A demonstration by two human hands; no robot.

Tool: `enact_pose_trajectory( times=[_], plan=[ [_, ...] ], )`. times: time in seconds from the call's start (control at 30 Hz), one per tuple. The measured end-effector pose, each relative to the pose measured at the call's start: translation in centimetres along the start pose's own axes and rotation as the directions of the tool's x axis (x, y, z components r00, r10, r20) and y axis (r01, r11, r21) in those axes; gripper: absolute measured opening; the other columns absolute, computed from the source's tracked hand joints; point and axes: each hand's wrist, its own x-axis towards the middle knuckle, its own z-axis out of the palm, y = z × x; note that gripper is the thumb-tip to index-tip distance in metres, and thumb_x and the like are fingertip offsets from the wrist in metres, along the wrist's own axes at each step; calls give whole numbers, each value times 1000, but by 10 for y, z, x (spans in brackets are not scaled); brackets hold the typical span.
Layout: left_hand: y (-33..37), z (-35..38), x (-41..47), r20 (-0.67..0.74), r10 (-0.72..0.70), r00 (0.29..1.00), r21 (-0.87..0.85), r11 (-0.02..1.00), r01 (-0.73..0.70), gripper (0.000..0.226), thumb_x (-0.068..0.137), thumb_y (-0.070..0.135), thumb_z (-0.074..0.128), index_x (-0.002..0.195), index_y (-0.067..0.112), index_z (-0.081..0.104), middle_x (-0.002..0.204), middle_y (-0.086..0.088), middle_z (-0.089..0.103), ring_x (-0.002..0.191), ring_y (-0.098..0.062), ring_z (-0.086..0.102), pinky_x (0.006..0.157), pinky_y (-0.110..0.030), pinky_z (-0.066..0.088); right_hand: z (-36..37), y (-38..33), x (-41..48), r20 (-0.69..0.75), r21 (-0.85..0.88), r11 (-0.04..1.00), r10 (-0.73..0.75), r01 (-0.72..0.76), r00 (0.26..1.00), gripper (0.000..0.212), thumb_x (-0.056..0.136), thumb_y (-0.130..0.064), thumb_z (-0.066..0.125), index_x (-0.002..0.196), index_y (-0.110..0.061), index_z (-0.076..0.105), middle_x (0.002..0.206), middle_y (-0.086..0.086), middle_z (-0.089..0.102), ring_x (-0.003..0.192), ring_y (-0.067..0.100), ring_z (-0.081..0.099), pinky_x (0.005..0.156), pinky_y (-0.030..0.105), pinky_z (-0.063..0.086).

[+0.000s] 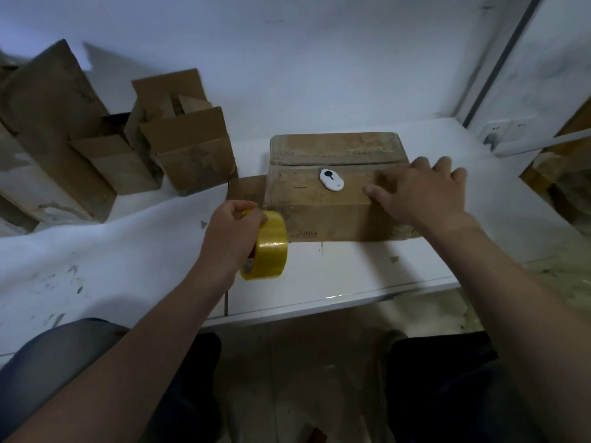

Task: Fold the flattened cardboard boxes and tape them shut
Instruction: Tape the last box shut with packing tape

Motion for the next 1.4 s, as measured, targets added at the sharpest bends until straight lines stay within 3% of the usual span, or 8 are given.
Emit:
enact_pose_trajectory(
  times=[0.17,0.3,0.6,0.8,0.93,1.07,1.2,1.4],
  plan=[
    [2,18,-12,87,-48,995,-23,998,50,38,91,31,67,127,27,55,126,-2,53,111,-26,56,95,-48,53,-1,3,-7,113,-41,999,5,-1,994,59,93,-75,23,130,-44,56,137,11,47,132,41,30,103,51,28],
    [6,40,-16,122,-21,992,-57,998,28,33,94,29,65,123,25,50,121,1,52,114,-22,54,100,-46,49,-5,15,-15,104,-86,995,65,-56,992,57,93,-71,29,114,-35,68,120,8,61,129,37,33,100,48,29],
    [25,59,-8,116,-14,993,-21,1000,16,36,94,35,64,125,15,60,115,-2,58,106,-22,54,83,-35,38,-10,35,-31,-129,-50,999,9,-16,992,43,91,-59,53,82,-19,64,78,6,65,93,27,60,94,41,33],
    [24,52,-11,89,4,996,7,1000,-4,32,92,33,65,121,18,63,97,8,58,93,-16,57,75,-32,40,-9,40,-20,-220,122,993,15,13,975,40,91,-57,52,81,-24,74,70,1,66,76,26,62,84,39,33],
    [21,50,-19,95,-15,995,-30,999,18,35,93,31,67,126,21,59,108,4,57,89,-10,54,75,-32,47,-4,30,7,-219,234,957,-120,172,968,38,91,-60,55,110,-32,72,109,2,67,105,32,54,88,43,39],
    [19,55,-29,82,-60,995,-70,995,66,38,93,32,66,129,24,56,120,1,53,96,-14,54,82,-35,48,4,24,49,5,246,944,-229,221,973,61,87,-75,49,139,-43,52,150,-1,43,131,36,31,101,48,34],
    [14,65,-39,45,-129,991,-136,982,134,37,94,32,65,128,28,52,121,1,50,110,-23,53,94,-46,53,11,15,83,189,278,932,-289,231,939,77,83,-84,43,150,-48,34,161,2,30,141,37,19,109,52,22],
    [17,83,-49,10,-180,984,-207,962,178,33,94,33,65,123,31,49,122,1,49,115,-27,53,98,-51,52,7,26,87,233,255,927,-334,274,913,87,74,-91,45,150,-54,26,148,10,39,137,36,22,107,51,21]
  ],
)
